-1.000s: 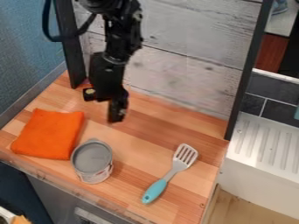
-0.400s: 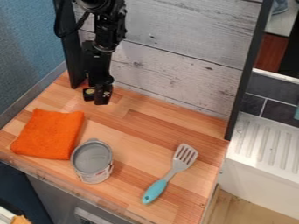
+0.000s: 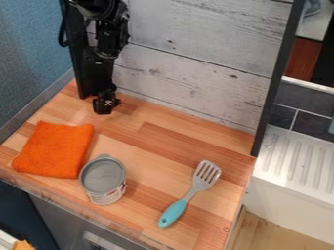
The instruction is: Move the black object beside the spatula
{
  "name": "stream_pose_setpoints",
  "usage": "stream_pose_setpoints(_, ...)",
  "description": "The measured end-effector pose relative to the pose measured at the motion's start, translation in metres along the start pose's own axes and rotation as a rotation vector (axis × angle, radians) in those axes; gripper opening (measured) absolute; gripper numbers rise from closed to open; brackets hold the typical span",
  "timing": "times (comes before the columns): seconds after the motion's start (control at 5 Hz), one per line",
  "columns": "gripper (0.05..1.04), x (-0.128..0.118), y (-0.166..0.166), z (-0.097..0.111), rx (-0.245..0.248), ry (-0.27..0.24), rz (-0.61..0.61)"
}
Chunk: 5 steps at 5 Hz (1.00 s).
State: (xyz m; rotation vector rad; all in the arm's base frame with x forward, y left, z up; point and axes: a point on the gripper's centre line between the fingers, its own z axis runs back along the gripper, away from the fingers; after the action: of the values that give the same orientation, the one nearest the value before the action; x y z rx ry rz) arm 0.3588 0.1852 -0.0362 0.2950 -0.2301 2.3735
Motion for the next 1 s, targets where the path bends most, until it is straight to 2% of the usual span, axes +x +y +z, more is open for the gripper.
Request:
stream_pose_setpoints(0.2,0.947,0.003,-0.003,-0.009,0.017,-0.01,0.006)
stream_pose_setpoints(0.4,0.665,0.005,-0.003,-0.014,0.045,-0.024,0.006)
stream_pose_setpoints(0.6,0.521,0.003,-0.001,-0.015,0.055,-0.008,0.012)
stream_pose_setpoints(1.0,0.521,0.002,0.007,-0.016,0.044,0.019,0.04)
